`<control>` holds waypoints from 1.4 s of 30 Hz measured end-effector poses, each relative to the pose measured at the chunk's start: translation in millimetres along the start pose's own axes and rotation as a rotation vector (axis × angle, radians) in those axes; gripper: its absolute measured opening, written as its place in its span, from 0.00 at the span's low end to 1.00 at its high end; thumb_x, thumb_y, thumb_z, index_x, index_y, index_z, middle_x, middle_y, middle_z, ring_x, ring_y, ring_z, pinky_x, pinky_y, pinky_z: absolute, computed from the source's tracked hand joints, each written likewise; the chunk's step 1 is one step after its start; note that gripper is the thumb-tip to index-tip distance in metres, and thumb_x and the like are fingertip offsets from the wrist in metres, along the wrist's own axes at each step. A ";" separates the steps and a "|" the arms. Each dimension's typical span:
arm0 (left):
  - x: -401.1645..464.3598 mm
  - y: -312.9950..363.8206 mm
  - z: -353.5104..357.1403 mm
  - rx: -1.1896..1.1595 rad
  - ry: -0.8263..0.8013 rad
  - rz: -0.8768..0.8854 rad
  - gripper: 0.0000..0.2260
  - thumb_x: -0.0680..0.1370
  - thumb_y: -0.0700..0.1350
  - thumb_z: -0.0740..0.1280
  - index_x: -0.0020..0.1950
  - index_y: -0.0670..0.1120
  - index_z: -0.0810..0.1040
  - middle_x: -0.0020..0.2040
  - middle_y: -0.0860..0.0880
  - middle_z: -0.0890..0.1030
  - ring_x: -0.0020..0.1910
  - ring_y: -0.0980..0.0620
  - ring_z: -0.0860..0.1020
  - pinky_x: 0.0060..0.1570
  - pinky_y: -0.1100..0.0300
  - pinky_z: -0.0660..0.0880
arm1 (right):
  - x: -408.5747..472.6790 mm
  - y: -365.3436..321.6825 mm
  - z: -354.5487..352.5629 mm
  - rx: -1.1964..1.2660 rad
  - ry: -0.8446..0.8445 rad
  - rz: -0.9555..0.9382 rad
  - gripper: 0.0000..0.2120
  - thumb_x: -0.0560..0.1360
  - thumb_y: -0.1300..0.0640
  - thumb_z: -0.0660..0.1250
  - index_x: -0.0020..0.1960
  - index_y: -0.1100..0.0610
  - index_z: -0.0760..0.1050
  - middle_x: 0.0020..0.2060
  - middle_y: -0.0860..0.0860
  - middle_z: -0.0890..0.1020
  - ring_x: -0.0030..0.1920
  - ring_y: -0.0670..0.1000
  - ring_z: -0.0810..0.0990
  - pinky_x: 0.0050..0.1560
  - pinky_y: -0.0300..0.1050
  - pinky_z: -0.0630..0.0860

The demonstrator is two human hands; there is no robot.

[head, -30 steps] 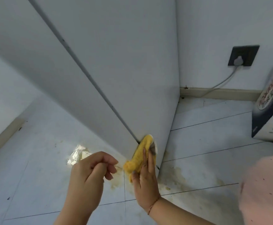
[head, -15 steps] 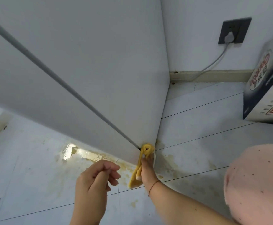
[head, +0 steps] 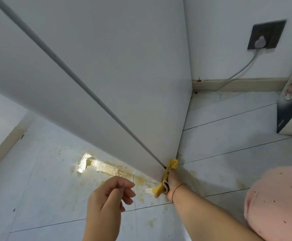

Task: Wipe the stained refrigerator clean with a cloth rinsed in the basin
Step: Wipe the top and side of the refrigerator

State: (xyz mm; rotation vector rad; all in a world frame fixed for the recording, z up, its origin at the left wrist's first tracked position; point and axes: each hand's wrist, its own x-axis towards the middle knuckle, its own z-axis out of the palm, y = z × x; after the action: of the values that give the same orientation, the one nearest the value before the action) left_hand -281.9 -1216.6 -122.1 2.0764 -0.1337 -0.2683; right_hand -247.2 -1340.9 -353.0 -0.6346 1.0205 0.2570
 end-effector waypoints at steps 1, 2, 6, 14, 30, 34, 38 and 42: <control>0.1 0.5 0.2 -0.008 0.002 -0.002 0.15 0.64 0.40 0.56 0.33 0.47 0.83 0.31 0.41 0.81 0.28 0.49 0.77 0.25 0.62 0.70 | 0.5 1.6 -5.5 0.008 -0.011 0.016 0.12 0.81 0.56 0.54 0.40 0.54 0.67 0.36 0.51 0.70 0.34 0.50 0.69 0.36 0.41 0.67; -0.4 0.4 1.3 -0.014 0.003 -0.002 0.15 0.64 0.40 0.56 0.33 0.47 0.83 0.31 0.42 0.81 0.28 0.49 0.77 0.26 0.62 0.70 | 1.7 3.7 -10.0 0.004 -0.011 0.041 0.12 0.81 0.56 0.54 0.40 0.55 0.68 0.36 0.52 0.70 0.34 0.50 0.69 0.36 0.42 0.67; -1.2 3.6 -1.2 -0.022 -0.002 0.021 0.14 0.64 0.41 0.57 0.34 0.47 0.83 0.31 0.43 0.81 0.28 0.50 0.77 0.27 0.60 0.70 | -9.0 6.3 -6.5 -0.042 -0.017 0.015 0.12 0.81 0.58 0.54 0.40 0.56 0.68 0.37 0.52 0.71 0.35 0.50 0.70 0.37 0.42 0.67; -1.0 40.0 -12.5 0.011 -0.012 0.069 0.15 0.65 0.41 0.56 0.35 0.52 0.82 0.32 0.45 0.81 0.30 0.50 0.78 0.29 0.61 0.70 | -73.7 -13.6 12.3 -0.062 0.033 0.002 0.22 0.83 0.52 0.52 0.31 0.57 0.62 0.11 0.50 0.63 0.10 0.47 0.59 0.15 0.30 0.56; -48.7 259.0 -145.5 0.024 -0.105 -0.053 0.15 0.64 0.41 0.56 0.33 0.50 0.82 0.31 0.44 0.82 0.29 0.50 0.78 0.28 0.59 0.70 | -357.0 -110.8 119.3 -0.206 -0.017 -0.235 0.10 0.81 0.55 0.61 0.53 0.59 0.79 0.18 0.49 0.70 0.16 0.46 0.67 0.23 0.38 0.65; -58.4 307.4 -172.7 0.044 -0.123 -0.079 0.15 0.65 0.41 0.56 0.33 0.50 0.82 0.31 0.44 0.82 0.29 0.49 0.78 0.28 0.57 0.71 | -439.9 -140.6 146.6 -0.271 -0.058 -0.336 0.10 0.80 0.56 0.61 0.46 0.55 0.80 0.22 0.54 0.71 0.19 0.48 0.67 0.26 0.39 0.68; -70.1 353.6 -191.1 0.050 -0.121 -0.109 0.14 0.64 0.41 0.56 0.32 0.50 0.82 0.30 0.44 0.81 0.28 0.49 0.78 0.27 0.57 0.70 | -522.5 -173.9 173.2 -0.325 -0.095 -0.465 0.09 0.79 0.56 0.62 0.46 0.59 0.78 0.33 0.62 0.78 0.32 0.54 0.75 0.36 0.53 0.77; -80.0 395.3 -209.1 0.034 -0.104 -0.120 0.13 0.62 0.42 0.56 0.28 0.47 0.80 0.28 0.43 0.81 0.26 0.50 0.77 0.27 0.58 0.69 | -594.3 -214.7 169.8 -0.175 -0.266 -0.469 0.10 0.76 0.57 0.63 0.44 0.57 0.82 0.36 0.60 0.79 0.37 0.57 0.77 0.40 0.47 0.74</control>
State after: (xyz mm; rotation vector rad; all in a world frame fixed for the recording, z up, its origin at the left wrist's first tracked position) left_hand -302.0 -1220.4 331.7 2.1079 -0.0763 -0.4502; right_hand -327.7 -1356.7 296.2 -0.9511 0.5752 0.0151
